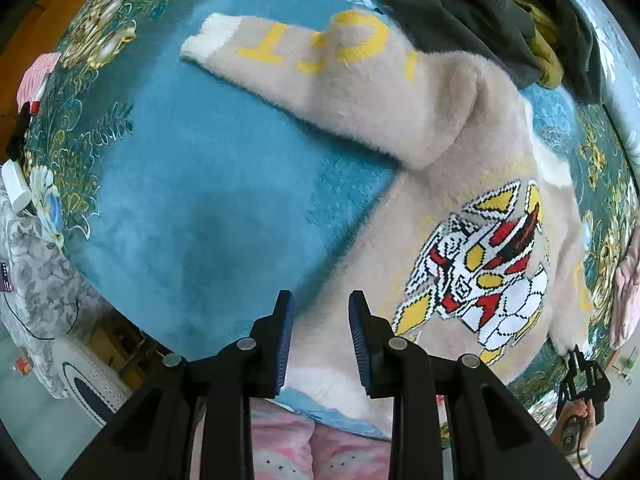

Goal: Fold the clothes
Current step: 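Grasp the beige sweater sleeve cuff with the right gripper and fold it across the body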

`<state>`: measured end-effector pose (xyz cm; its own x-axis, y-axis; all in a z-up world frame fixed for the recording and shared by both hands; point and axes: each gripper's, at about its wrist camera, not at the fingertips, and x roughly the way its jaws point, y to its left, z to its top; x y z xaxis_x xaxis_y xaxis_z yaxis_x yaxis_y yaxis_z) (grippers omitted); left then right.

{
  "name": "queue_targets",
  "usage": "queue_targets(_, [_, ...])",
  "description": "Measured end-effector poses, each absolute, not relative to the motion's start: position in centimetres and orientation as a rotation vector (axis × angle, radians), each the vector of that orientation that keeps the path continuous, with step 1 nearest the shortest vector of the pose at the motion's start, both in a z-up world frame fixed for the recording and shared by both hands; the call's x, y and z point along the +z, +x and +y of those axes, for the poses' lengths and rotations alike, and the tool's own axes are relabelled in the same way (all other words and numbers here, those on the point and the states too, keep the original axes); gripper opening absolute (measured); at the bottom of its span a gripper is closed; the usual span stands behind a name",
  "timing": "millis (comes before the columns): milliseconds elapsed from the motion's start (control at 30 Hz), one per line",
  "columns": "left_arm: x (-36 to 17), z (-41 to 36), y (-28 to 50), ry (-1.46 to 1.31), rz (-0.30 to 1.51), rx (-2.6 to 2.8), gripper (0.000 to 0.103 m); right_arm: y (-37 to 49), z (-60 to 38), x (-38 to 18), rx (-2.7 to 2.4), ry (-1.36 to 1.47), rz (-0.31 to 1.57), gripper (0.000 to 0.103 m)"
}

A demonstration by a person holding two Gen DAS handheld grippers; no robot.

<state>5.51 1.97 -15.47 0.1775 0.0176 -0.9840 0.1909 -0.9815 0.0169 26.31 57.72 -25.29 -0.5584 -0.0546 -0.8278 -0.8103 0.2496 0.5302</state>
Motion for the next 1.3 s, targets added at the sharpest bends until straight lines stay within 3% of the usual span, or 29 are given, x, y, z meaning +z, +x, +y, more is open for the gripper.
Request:
queue_targets(367, [-14.1,2.8,6.3,2.261,0.227,-1.968,0.029,27.9,58.3,-23.0,1.443,-0.832,1.722,0.007])
queue_targets(500, [-14.0,0.7,6.4,2.224,0.265,-1.941,0.029,24.2,57.6,-18.6,1.662,-0.936,1.515,0.007])
queue_targets(733, [-14.1,-2.3,6.3,2.176,0.361,-1.910,0.029,13.1,48.1,-10.0,2.204,-1.171,0.962,0.007])
queue_targets(1067, [-13.4,-5.9,6.7,2.152,0.395,-1.947,0.029,0.5,30.4,-14.8,2.399,-1.713,0.650,0.007])
queue_targets(1233, [-14.4,-9.1,7.8,2.138,0.512,-1.870,0.030,-1.0,24.6,-16.7,2.445,-1.962,0.562,0.012])
queue_targets(1300, [-14.9,-10.1,7.8,2.127,0.553,-1.846,0.035,-0.5,22.8,-16.2,2.508,-1.998,0.480,0.039])
